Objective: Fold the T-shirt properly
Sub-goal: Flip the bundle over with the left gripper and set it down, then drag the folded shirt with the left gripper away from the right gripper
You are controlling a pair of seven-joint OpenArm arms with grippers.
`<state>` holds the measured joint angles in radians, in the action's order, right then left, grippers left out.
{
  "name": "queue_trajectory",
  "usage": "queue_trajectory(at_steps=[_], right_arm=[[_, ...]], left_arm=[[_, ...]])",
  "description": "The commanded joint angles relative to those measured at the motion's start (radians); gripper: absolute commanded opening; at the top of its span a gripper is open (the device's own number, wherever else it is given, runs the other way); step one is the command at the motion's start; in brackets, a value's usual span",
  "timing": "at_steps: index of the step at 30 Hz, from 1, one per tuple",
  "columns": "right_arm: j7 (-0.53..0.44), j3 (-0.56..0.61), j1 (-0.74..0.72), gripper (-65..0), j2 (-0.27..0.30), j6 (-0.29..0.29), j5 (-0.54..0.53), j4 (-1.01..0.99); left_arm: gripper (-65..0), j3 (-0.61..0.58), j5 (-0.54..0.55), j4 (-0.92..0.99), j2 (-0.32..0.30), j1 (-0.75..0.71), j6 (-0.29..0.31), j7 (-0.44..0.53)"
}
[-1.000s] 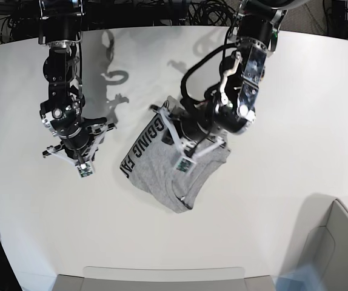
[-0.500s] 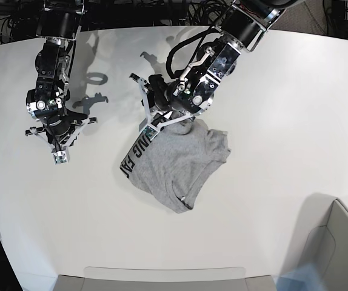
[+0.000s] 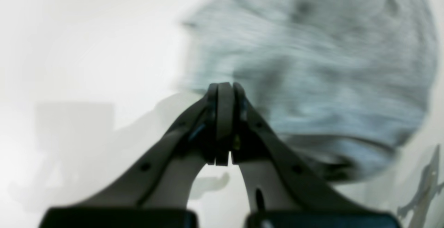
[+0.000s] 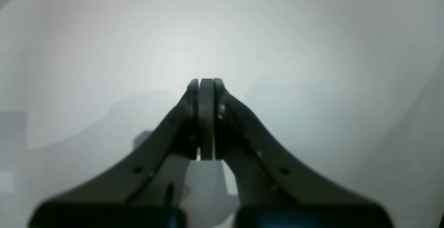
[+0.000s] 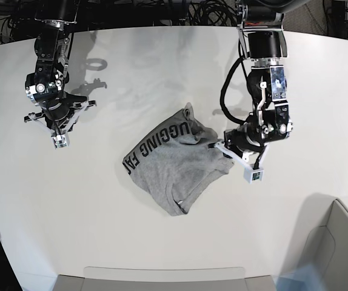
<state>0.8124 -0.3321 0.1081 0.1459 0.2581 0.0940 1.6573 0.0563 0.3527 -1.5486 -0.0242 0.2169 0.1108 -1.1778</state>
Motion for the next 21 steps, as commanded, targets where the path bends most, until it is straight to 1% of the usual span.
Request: queue_trajectory(at_steps=[1, 5, 7, 11, 14, 16, 19, 21], right_arm=[[-0.020, -0.005, -0.006, -65.0, 0.010, -0.001, -0.004, 0.020], [-0.020, -0.006, 0.009, -65.0, 0.010, -0.001, -0.004, 0.022], [-0.020, -0.008, 0.022, -65.0, 0.010, -0.001, -0.004, 0.037], [-0.020, -0.008, 0.054, -65.0, 0.007, -0.001, -0.004, 0.083], [-0.020, -0.008, 0.074, -65.0, 0.010, -0.001, -0.004, 0.102], [-0.020, -0.012, 0.078, -65.0, 0.011, -0.001, -0.004, 0.102], [-0.020, -0.069, 0.078, -65.0, 0.011, -0.001, -0.004, 0.094], [-0.020, -0.094, 0.077, -65.0, 0.011, 0.004, -0.004, 0.093]], left_arm=[[-65.0, -0.002, 0.009, -0.054, -0.003, 0.014, 0.005, 0.009], [-65.0, -0.014, 0.009, -0.146, 0.083, 0.000, 0.010, -0.007], [-65.0, -0.080, 0.009, -0.131, 0.109, 0.019, 0.010, -0.006], [-65.0, -0.255, 0.006, -0.025, 0.128, 0.102, 0.005, 0.008], [-65.0, -0.319, 0.006, 0.018, 0.148, 0.111, 0.005, 0.057], [-65.0, -0.367, 0.006, 0.056, 0.148, 0.111, 0.005, 0.066], [-65.0, -0.450, 0.001, 0.152, 0.140, 0.111, 0.007, 0.066], [-65.0, -0.481, 0.001, 0.196, 0.128, 0.108, 0.008, 0.066]])
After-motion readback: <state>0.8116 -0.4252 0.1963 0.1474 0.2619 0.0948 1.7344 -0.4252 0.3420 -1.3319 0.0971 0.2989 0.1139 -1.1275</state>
